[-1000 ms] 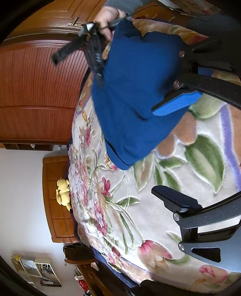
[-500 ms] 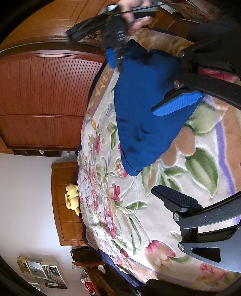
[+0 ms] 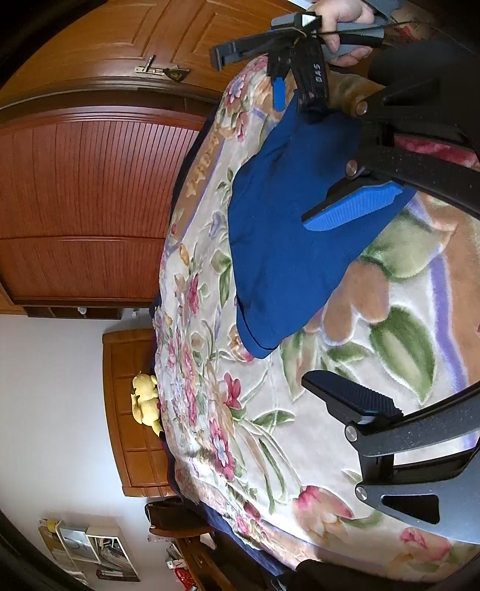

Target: Fold large clothes

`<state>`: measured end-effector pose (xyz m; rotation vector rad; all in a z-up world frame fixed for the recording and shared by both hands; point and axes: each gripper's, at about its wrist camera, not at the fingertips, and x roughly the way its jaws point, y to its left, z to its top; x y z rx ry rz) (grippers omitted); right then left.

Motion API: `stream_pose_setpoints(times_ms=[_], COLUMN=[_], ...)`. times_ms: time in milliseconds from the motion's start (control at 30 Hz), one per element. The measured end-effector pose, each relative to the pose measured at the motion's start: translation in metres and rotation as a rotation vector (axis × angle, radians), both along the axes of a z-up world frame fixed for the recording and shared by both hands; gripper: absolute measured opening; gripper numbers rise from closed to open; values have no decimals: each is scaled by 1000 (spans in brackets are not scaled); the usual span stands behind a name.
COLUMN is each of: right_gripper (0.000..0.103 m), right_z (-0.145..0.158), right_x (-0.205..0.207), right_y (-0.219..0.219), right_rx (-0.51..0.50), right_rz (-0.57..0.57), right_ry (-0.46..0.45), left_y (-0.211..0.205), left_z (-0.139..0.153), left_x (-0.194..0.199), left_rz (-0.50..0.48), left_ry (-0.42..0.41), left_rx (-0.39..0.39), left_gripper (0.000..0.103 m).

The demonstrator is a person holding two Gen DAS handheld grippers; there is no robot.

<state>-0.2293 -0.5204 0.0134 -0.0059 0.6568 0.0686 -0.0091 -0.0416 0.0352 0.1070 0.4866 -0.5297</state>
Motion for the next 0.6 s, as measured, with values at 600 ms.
stream_pose_setpoints(times_ms=[600], right_gripper=[70], right_z=[-28], right_x=[45], right_y=[-17], right_rx=[361], right_rz=[185], right_ry=[185], left_y=[-44], left_z=[-43], left_x=[143], left_rz=[37], left_ry=[230], left_rx=[71], left_gripper=[79])
